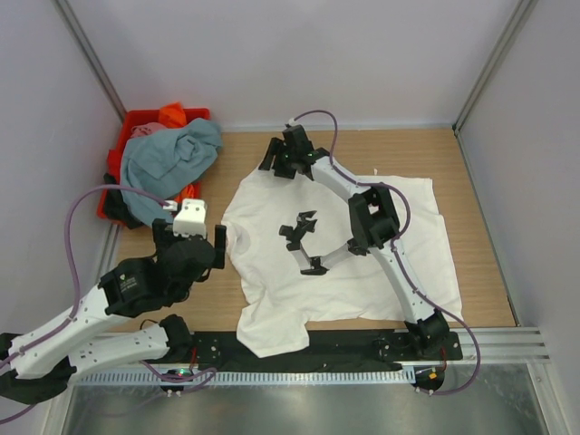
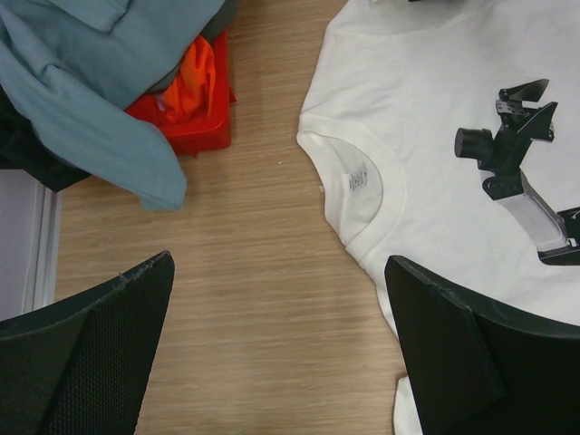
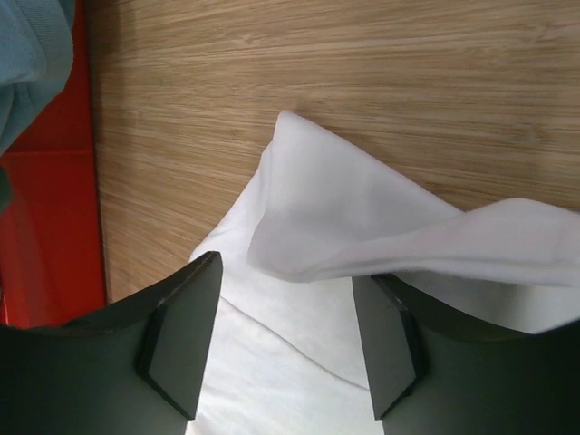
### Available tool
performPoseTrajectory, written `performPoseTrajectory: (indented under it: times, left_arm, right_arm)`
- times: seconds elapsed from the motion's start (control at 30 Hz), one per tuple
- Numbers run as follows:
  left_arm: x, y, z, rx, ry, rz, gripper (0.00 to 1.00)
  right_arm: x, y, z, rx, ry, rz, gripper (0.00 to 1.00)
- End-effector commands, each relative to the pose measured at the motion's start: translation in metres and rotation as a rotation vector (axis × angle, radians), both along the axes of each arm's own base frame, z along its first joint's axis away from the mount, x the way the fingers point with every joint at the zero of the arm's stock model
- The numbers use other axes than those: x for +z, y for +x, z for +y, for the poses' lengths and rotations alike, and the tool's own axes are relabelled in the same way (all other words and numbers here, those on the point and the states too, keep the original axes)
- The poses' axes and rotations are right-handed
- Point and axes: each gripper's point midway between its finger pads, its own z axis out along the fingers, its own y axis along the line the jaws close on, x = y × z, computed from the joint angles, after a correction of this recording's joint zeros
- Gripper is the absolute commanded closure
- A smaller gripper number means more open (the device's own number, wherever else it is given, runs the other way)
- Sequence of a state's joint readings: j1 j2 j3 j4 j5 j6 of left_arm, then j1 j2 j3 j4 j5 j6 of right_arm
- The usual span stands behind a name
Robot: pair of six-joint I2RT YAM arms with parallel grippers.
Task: Fold and stack the t-shirts
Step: Flatten the tshirt out
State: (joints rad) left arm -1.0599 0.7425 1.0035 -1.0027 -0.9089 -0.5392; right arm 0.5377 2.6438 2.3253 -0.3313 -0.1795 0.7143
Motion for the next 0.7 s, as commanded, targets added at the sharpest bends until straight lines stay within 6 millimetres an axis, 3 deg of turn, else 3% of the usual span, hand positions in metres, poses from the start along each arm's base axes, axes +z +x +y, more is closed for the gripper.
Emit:
performPoseTrajectory:
  times: [0.0,0.07,0.17,0.23,0.3,0.4,0.5,0.67]
  left_arm:
    - [0.004,0.004,0.001,0.019,0.004,-0.020,0.00]
    - [0.004,0.004,0.001,0.021,0.007,-0.018,0.00]
    - [0.003,0.004,0.001,0.022,0.009,-0.018,0.00]
    - [0.004,0.004,0.002,0.023,0.005,-0.021,0.00]
    - [0.005,0.004,0.002,0.025,0.001,-0.024,0.00]
    - [0.004,0.004,0.003,0.025,0.002,-0.023,0.00]
    - [0.003,0.004,0.002,0.026,0.010,-0.018,0.00]
    - [0.003,0.005,0.003,0.034,0.014,-0.018,0.00]
  right_arm:
    - [0.010,0.002,-0.008,-0.039,-0.045,-0.019,0.37]
    - [0.008,0.007,-0.008,-0.050,-0.048,-0.024,0.43]
    - [0.003,0.008,-0.010,-0.058,-0.056,-0.018,0.61]
    - [0.003,0.010,-0.011,-0.061,-0.051,-0.018,0.79]
    - [0.008,0.012,-0.011,-0.060,-0.040,-0.029,0.88]
    - [0.027,0.019,-0.009,-0.050,-0.002,-0.073,0.95]
    - [0.053,0.028,-0.007,-0.040,0.052,-0.128,0.96]
    - [0.086,0.055,-0.025,-0.093,0.119,-0.211,0.95]
